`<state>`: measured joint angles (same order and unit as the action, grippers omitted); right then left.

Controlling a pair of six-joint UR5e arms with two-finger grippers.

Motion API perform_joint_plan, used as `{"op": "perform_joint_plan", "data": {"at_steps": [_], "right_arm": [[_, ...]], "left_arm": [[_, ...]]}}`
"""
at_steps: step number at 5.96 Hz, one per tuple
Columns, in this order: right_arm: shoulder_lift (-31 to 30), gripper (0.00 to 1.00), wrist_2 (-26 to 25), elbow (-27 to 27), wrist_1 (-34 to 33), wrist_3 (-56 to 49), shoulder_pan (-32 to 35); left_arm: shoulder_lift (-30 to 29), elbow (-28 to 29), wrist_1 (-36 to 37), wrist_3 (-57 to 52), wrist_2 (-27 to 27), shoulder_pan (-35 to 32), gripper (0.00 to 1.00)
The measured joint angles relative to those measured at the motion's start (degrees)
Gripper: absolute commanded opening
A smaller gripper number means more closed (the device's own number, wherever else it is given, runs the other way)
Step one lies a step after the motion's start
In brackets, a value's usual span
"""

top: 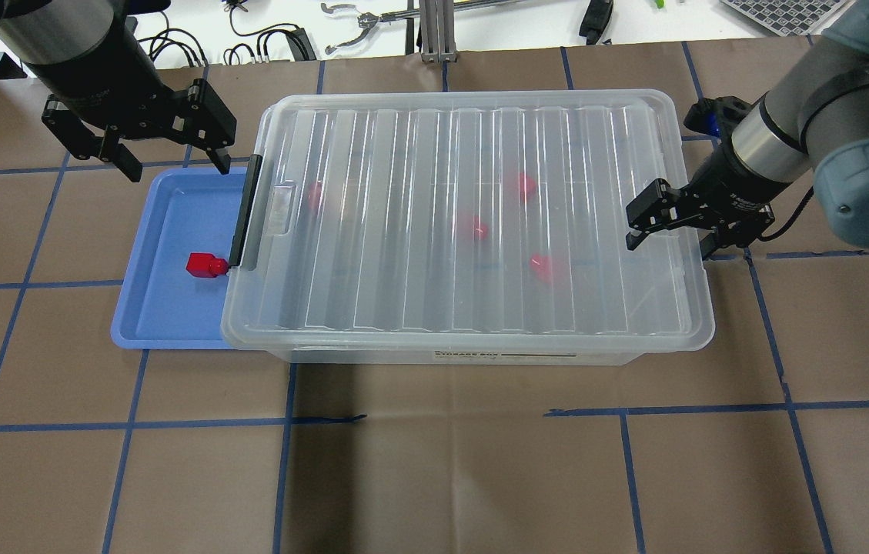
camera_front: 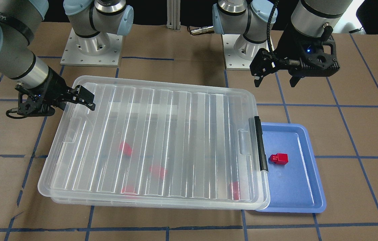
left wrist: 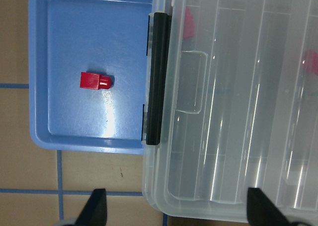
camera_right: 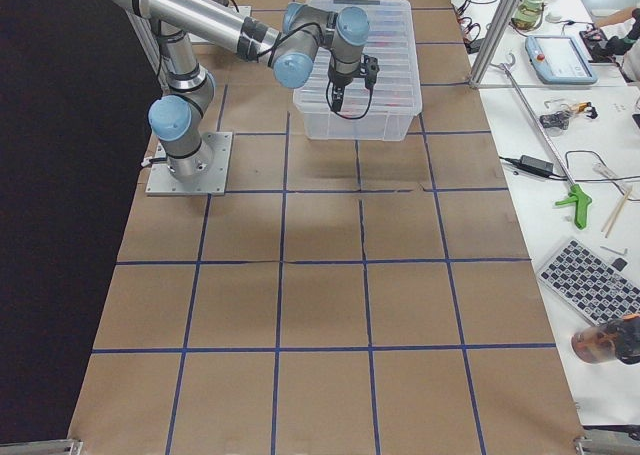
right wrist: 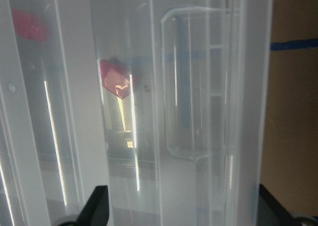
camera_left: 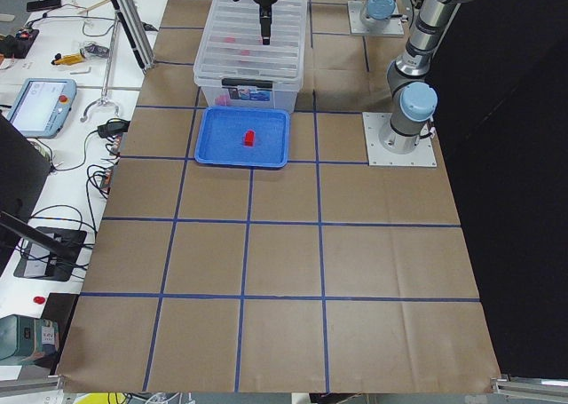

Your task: Place red block in blue tray from box

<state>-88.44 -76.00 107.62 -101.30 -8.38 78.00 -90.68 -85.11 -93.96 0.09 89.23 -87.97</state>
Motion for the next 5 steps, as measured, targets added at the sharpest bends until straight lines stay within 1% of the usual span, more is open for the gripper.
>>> {"op": "perform_joint_plan", "data": {"at_steps": [2, 3, 4, 5], "right_arm": [[0.01, 1.0, -1.62, -1.46, -0.56, -1.84, 0.04], [-0.06, 1.0, -3.43, -3.96, -0.36, -2.46, 0.11], [-0.04, 1.0, -4.49, -7.83, 1.97, -2.4, 0.26], [0.13, 1.0, -4.83, -12.29, 6.73, -2.01, 0.47]], "left_arm": [[-0.02, 0.03, 0.0, 0.0, -0.02, 0.0, 0.98], [-0.06, 0.03, 0.0, 0.0, -0.08, -0.01, 0.98], [-0.13, 0.03, 0.0, 0.0, -0.22, -0.01, 0.98], [-0.33, 0.07, 0.03, 0.0, -0.21, -0.04, 0.98]]}}
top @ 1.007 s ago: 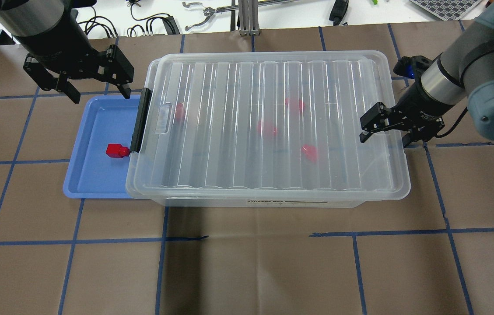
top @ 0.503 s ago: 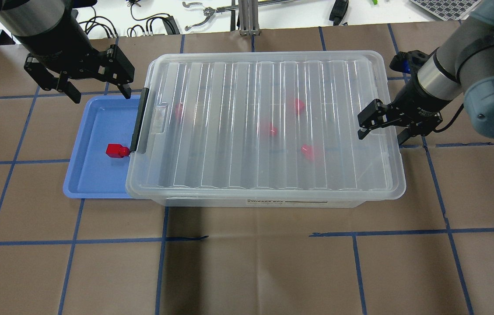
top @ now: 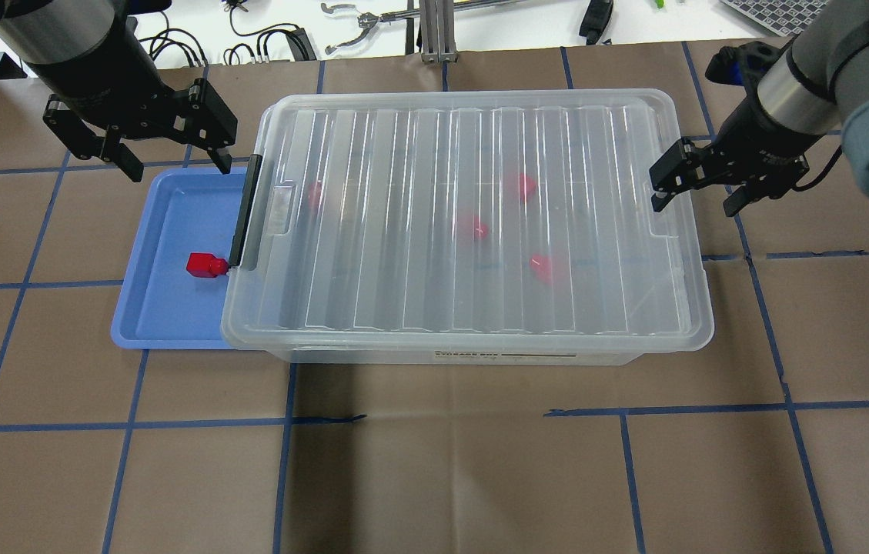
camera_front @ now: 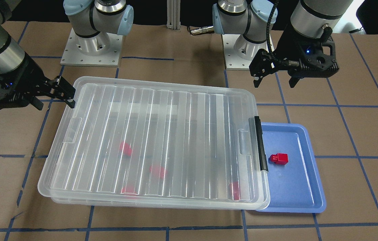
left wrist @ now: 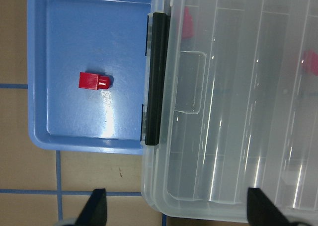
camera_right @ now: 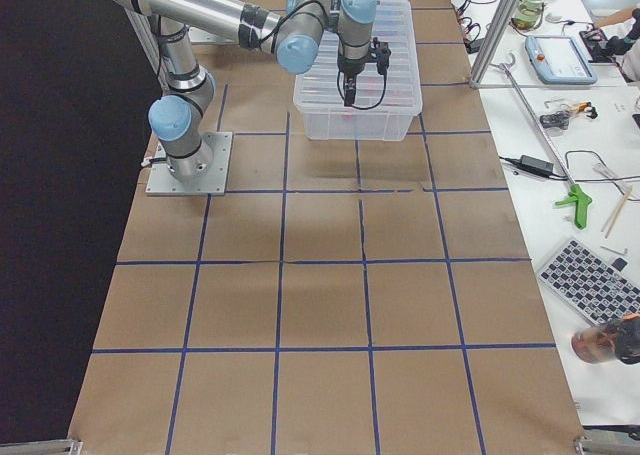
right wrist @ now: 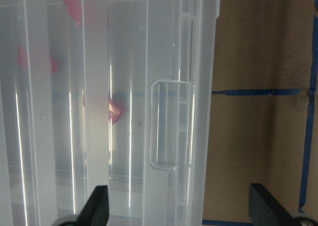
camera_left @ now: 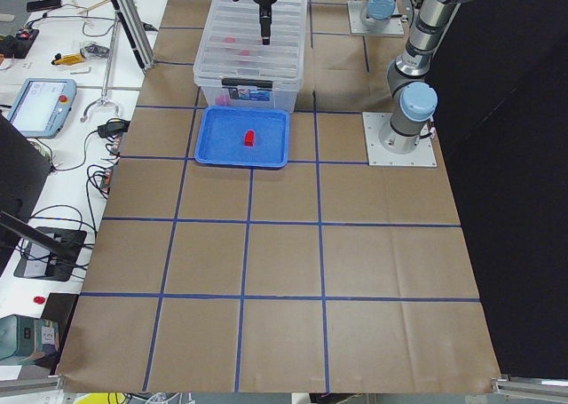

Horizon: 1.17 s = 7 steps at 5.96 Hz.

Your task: Place red block in blue tray from box

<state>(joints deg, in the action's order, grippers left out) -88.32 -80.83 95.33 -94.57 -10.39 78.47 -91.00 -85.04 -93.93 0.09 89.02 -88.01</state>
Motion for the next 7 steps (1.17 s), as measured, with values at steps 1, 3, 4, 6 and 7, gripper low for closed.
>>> {"op": "perform_joint_plan", "data": {"at_steps": [1, 3, 4, 6, 7], "right_arm": [[0.14, 1.0, -0.08, -4.19, 5.13, 1.51, 0.92], [0.81, 1.0, -2.79, -10.78, 10.12, 10.09, 8.11], [1.59, 1.0, -4.63, -13.13, 10.76, 14.56, 11.68], [2.01, 1.0, -9.01, -14.66, 11.69, 17.0, 13.26], [1.85, 1.0, -9.94, -14.66, 11.79, 16.62, 12.64]], "left_arm": [[-0.3, 0.06, 0.04, 0.03, 0.15, -0.03, 0.98], [-0.51, 0.13, 0.06, 0.08, 0.26, -0.05, 0.98], [-0.5, 0.17, 0.04, 0.09, 0.35, -0.05, 0.98], [-0.56, 0.19, 0.01, 0.09, 0.43, -0.05, 0.98], [-0.52, 0.16, 0.04, 0.09, 0.36, -0.05, 0.98]]}}
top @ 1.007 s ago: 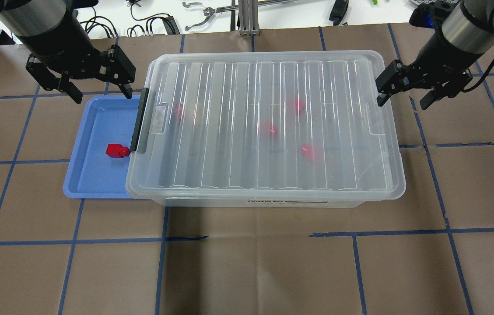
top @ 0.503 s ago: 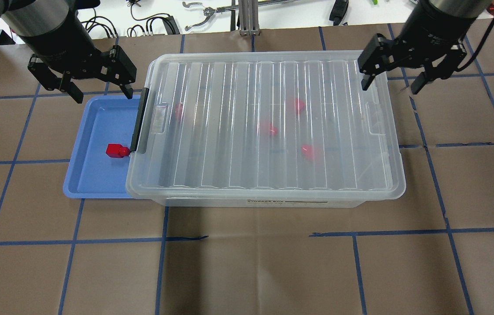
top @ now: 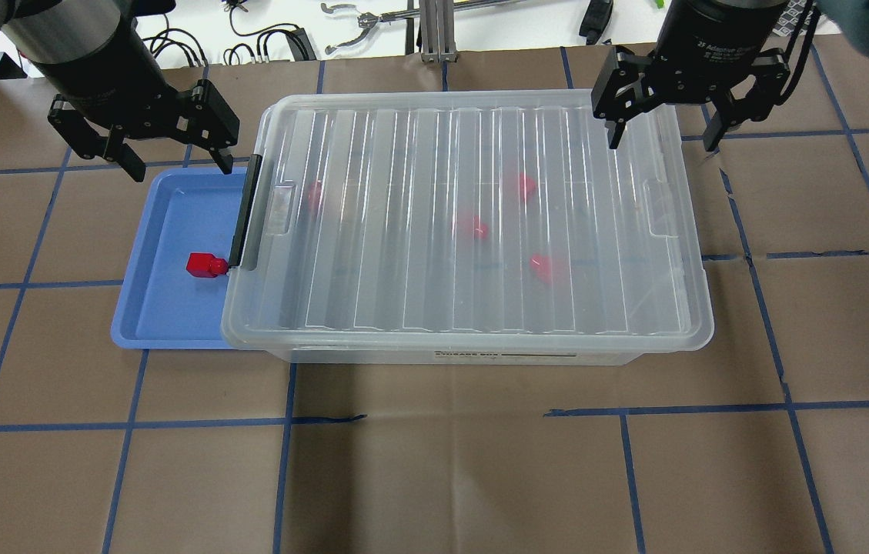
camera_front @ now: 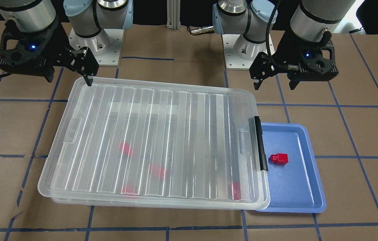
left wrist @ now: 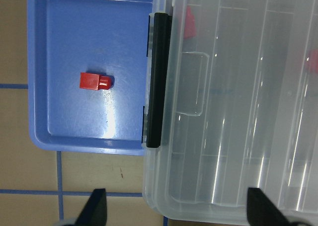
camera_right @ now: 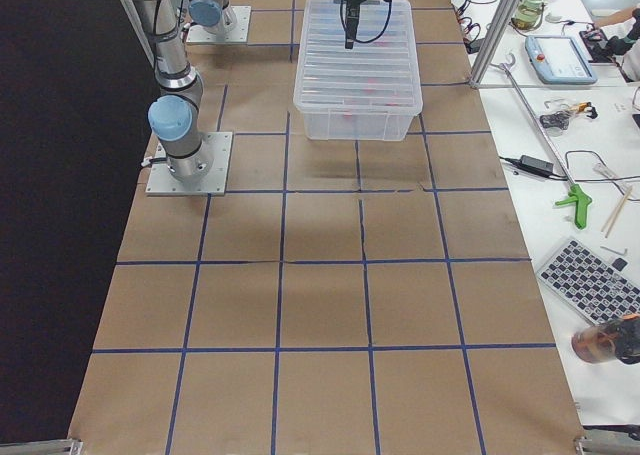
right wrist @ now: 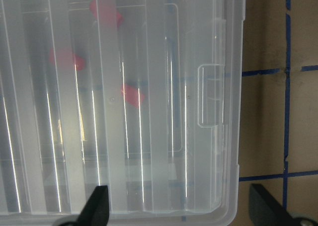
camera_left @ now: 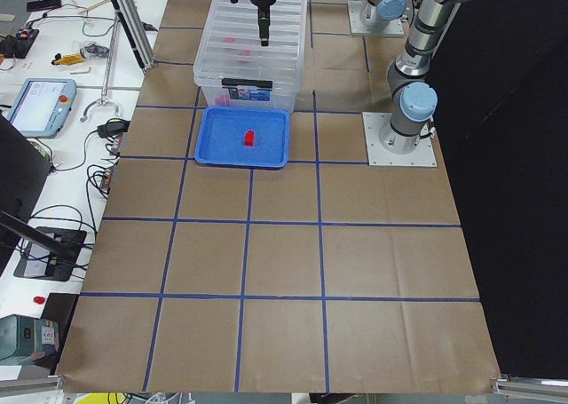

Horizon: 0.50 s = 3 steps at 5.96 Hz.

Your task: Place red block in blue tray from box

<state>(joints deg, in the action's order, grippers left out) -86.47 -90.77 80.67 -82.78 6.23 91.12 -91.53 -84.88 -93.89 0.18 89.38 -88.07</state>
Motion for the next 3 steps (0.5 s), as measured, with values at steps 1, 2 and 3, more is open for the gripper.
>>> {"op": "perform_joint_plan", "data": {"at_steps": [1, 2, 3], "right_arm": [[-0.22, 1.0, -0.13, 0.07, 0.0, -0.12, -0.39], [-0.46, 1.0, -0.04, 0.14, -0.01, 0.01, -0.39], [-0.64, 1.0, 0.09, 0.15, -0.01, 0.24, -0.24]], "left_arm": [[0.02, -0.02, 0.01, 0.0, -0.06, 0.0, 0.98], [0.03, -0.02, 0.02, 0.0, -0.08, 0.0, 0.98], [0.13, -0.1, 0.02, 0.0, -0.11, 0.02, 0.98]]}}
